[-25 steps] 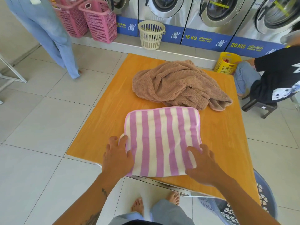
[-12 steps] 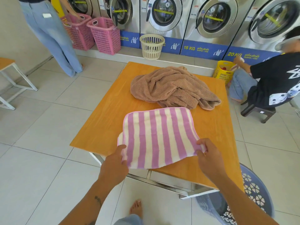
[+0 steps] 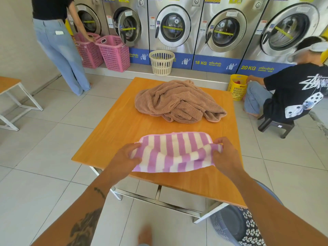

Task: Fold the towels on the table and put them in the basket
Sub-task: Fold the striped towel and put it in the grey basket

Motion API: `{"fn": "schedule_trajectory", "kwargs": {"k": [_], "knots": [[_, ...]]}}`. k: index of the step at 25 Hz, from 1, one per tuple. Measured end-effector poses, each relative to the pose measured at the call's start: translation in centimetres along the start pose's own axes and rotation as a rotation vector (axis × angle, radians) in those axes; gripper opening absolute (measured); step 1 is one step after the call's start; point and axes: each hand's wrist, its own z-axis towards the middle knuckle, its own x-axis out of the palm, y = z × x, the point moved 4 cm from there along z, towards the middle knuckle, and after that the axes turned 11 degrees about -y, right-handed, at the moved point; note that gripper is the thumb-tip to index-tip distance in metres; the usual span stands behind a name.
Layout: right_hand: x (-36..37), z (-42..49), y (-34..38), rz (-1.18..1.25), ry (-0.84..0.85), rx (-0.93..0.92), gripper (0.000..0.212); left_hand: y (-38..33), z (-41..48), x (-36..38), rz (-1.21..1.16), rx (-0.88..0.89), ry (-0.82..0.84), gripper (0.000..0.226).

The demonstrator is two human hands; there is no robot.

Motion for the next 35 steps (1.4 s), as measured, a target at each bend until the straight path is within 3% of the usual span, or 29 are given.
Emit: {"fn": "schedule_trajectory", "kwargs": {"k": [3,5,6,8,10,13,15,20,24,26,29,31,33,35], "knots": [[-1.0,1.4,-0.3,0.169,-0.047,0.216,0.025,-0.9,-0.7,0.7,0.236,0.085,0.147,0.079],[-1.9,2.5,0.1,0.293,0.050,0.338,0.026,-1.7,0.0,0.2,0.266,0.114,0.121,0.077],[-2.3,2.7,0.7,0.364,0.184,0.368,0.028,-2.3,0.6,-0.3,0.236,0.111,0.076,0.069],[-3.0,2.6,2.3,0.379,0.469,0.330,0.038,-3.6,2.1,-1.6,0.215,0.097,-0.047,0.052],[-3.7,2.7,3.7,0.085,0.572,0.133,0.043,-4.9,3.8,-2.8,0.269,0.105,-0.140,0.043],[-4.4,4.6,6.1,-0.403,0.376,-0.162,0.033,-7.3,6.6,-3.7,0.322,0.185,-0.197,0.034],[-5.6,6.9,8.3,-0.494,0.190,-0.265,0.030,-9.5,8.6,-4.0,0.361,0.274,-0.220,0.028],[-11.7,11.0,13.2,-0.249,-0.227,-0.225,0.025,-17.9,11.8,-5.4,0.271,0.552,-0.353,0.019],[-14.5,9.4,13.6,-0.058,-0.245,-0.246,0.023,-20.7,10.5,-6.4,0.209,0.698,-0.427,0.019],[-14.0,7.6,11.9,0.043,-0.192,-0.204,0.026,-18.3,9.1,-6.1,0.135,0.645,-0.379,0.019],[-11.0,4.2,6.3,0.154,-0.085,-0.049,0.033,-11.0,5.7,-3.7,-0.052,0.337,-0.076,0.022],[-7.8,1.2,1.0,0.168,0.007,0.138,0.033,-5.2,1.7,-1.1,-0.010,0.140,0.107,0.024],[-4.7,-2.1,-4.3,0.169,0.081,0.332,0.038,-0.1,-2.3,1.1,0.084,0.051,0.177,0.030],[-2.7,-4.5,-7.8,0.123,0.094,0.401,0.041,3.2,-4.8,2.4,0.054,-0.026,0.185,0.040]]}}
